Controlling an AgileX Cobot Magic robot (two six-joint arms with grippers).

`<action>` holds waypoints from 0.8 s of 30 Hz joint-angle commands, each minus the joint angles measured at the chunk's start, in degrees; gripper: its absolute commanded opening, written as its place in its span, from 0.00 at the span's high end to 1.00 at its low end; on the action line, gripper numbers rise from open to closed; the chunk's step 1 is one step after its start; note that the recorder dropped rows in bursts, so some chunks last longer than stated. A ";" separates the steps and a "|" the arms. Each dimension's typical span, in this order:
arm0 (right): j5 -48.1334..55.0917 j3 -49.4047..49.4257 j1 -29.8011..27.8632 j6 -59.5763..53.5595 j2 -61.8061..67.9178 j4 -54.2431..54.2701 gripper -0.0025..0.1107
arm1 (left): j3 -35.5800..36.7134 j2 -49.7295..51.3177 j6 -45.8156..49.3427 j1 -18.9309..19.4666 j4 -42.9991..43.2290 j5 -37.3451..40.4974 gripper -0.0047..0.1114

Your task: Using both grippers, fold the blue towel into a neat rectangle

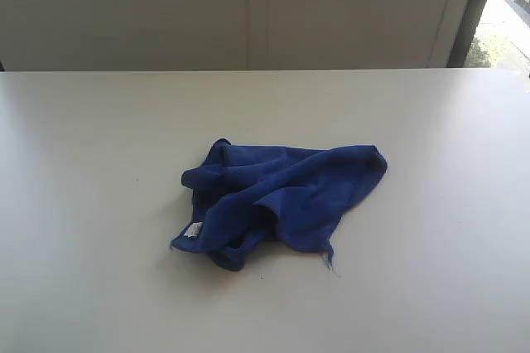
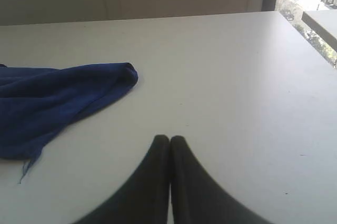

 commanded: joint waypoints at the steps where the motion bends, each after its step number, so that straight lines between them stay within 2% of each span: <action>1: -0.53 0.14 0.22 0.15 -0.12 -0.04 0.98 | 0.10 -0.29 -0.39 -0.42 0.13 0.04 0.96; 9: -0.53 0.14 0.22 0.15 -0.12 -0.04 0.98 | 0.10 -0.29 -0.39 -0.42 0.13 -5.19 0.96; 13: -0.53 0.14 0.22 0.15 -0.12 -0.04 0.98 | 0.10 -0.29 -0.93 -0.42 0.13 -10.49 0.96; 16: -0.53 0.14 0.22 0.15 -0.12 -0.04 0.98 | 0.10 -0.29 -2.29 -0.42 0.13 -24.85 0.96; 19: -0.53 0.14 0.22 0.15 -0.12 -0.04 0.98 | 0.10 -0.29 -2.29 -0.42 0.13 -44.29 0.96; 20: -0.53 0.14 0.22 0.15 -0.12 -0.04 0.98 | 0.10 -0.29 -2.29 -0.42 0.13 -48.06 0.96; 21: -0.53 0.14 0.22 0.15 -0.12 -0.04 0.98 | 0.10 -0.29 -2.82 -0.42 0.09 -46.77 0.96; 24: -0.53 0.14 0.22 0.15 -0.12 -0.04 0.98 | -1.60 1.11 -9.72 -0.42 0.09 -32.33 0.96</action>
